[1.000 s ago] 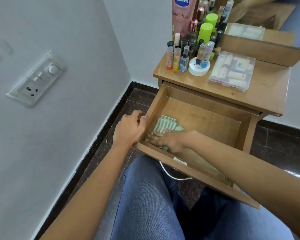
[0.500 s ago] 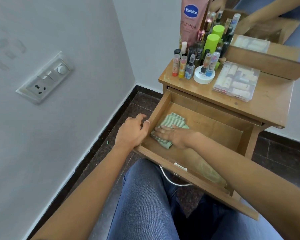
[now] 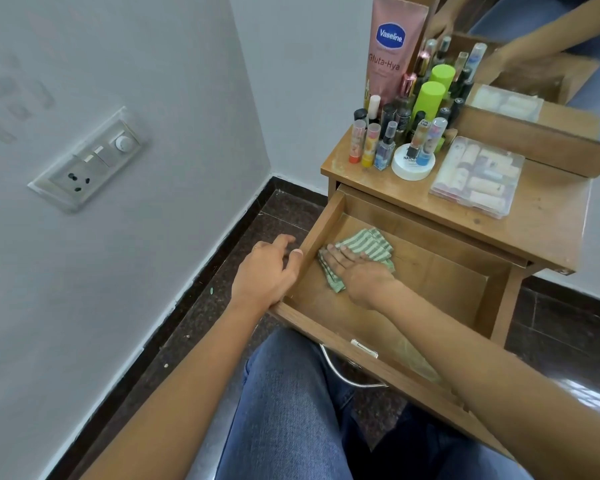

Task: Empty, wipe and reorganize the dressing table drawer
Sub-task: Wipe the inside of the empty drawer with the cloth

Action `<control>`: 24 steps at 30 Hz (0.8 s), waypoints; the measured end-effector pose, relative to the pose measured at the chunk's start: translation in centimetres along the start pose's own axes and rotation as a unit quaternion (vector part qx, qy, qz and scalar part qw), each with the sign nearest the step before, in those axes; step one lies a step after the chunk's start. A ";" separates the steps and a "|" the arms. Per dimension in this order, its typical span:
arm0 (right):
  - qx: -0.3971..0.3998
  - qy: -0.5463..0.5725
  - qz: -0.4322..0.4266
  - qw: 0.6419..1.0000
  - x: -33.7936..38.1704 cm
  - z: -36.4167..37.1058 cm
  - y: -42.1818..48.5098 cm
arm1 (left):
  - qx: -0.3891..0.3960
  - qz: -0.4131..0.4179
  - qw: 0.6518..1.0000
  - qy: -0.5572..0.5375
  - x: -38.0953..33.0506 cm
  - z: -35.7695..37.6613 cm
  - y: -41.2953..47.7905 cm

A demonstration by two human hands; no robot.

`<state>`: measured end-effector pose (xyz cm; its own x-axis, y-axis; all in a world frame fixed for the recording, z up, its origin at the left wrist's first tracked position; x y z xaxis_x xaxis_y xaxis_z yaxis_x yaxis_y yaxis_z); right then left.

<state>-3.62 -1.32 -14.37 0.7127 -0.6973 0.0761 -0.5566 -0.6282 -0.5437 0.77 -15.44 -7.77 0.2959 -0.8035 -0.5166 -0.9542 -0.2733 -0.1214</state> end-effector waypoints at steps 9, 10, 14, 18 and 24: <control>-0.009 0.034 0.141 0.989 -3.5 -1.7 2.6 | 0.005 0.011 1.000 0.014 -0.5 -0.1 -0.2; -0.011 0.042 0.154 0.987 -3.7 -2.0 2.5 | -0.001 0.014 1.000 0.014 -0.7 -0.3 -0.3; -0.031 0.048 0.202 0.978 -3.2 -3.2 2.5 | -0.019 0.026 0.999 0.025 -0.9 -0.8 -0.3; -0.039 0.044 0.190 0.980 -1.6 -3.6 1.3 | -0.029 0.030 0.999 0.025 -1.1 -1.0 -0.3; -0.028 -0.005 0.017 0.999 2.3 -1.6 -1.5 | -0.030 0.025 0.999 0.014 -1.0 -1.1 -0.2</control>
<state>-1.87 -2.50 -12.01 0.6969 -0.7156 0.0486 -0.6041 -0.6221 -0.4980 0.72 -15.11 -6.30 0.2489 -0.8312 -0.4971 -0.9640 -0.2623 -0.0440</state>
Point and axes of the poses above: each hand's wrist, its own y-axis towards the middle knuckle, its own z-axis out of the palm, x = y × z, the point moved 10 cm from there along y, towards the middle knuckle, and after that the axes turned 1 degree about y, right-handed, at the moved point
